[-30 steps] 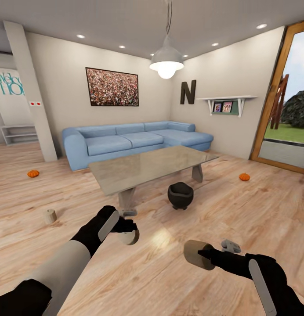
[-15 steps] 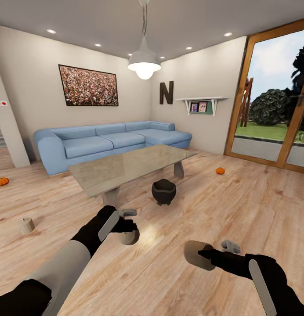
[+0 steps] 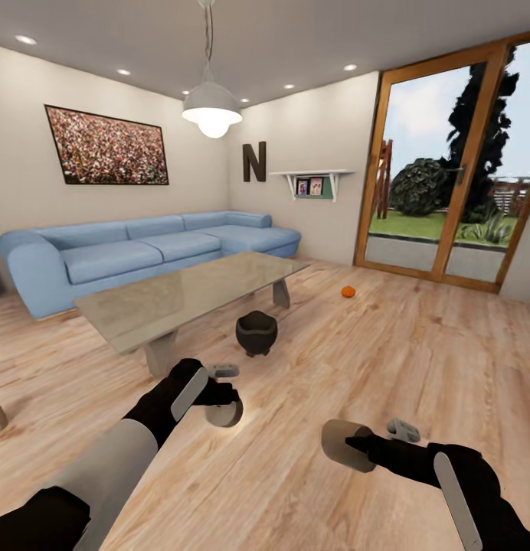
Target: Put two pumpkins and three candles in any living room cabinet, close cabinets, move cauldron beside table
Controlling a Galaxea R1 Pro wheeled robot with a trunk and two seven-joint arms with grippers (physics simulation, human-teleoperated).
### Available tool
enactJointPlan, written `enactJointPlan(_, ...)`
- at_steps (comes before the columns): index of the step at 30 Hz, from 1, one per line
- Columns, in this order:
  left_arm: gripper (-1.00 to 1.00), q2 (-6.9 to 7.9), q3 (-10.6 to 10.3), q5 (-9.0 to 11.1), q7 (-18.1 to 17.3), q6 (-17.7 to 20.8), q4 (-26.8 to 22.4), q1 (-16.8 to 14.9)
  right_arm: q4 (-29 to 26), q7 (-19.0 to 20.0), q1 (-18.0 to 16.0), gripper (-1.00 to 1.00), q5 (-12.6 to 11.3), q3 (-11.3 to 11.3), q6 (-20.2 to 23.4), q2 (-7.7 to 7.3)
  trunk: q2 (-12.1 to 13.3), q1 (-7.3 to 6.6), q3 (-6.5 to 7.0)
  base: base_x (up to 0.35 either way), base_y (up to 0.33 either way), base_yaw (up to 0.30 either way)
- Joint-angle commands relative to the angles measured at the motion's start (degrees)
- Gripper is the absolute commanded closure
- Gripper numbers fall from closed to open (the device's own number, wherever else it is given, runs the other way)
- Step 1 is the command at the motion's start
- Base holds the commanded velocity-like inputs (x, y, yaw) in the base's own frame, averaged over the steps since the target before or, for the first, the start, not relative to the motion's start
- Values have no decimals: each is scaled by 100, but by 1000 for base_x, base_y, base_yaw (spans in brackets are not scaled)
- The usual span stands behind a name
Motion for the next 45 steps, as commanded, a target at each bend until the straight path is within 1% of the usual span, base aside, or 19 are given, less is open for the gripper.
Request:
enactJointPlan(1,100,3,-19,55,66,11,-10,-4,-3,50,-5,100,-14,-9,31,1,-3,-2,-6,-1,0,-291)
enactJointPlan(4,100,3,-26,55,69,16,-103,-4,-1,50,-5,100,-14,-19,31,1,-3,-2,-6,0,0,-291)
enactJointPlan(8,100,3,-25,50,73,19,-339,-4,5,50,-5,100,-14,-32,31,1,2,-12,83,0,0,-291)
enactJointPlan(13,100,3,-26,36,74,62,-433,-4,59,50,-5,100,-14,-42,31,1,203,-122,173,0,0,-291)
enactJointPlan(27,100,6,-24,34,75,95,-451,-3,220,14,-19,100,-6,-48,31,-4,764,-429,423,0,0,-288)
enactJointPlan(36,100,12,-18,35,67,116,-440,3,310,-10,-30,100,-10,-48,31,-2,1125,-627,551,-6,6,-255)
enactJointPlan(40,100,12,-15,34,66,143,-439,1,314,-11,-31,100,-13,-48,31,0,1286,-715,606,-94,162,-199)
enactJointPlan(45,100,12,-15,37,66,150,-439,0,315,-11,-33,100,-21,-48,31,1,1486,-825,690,-127,239,-55)
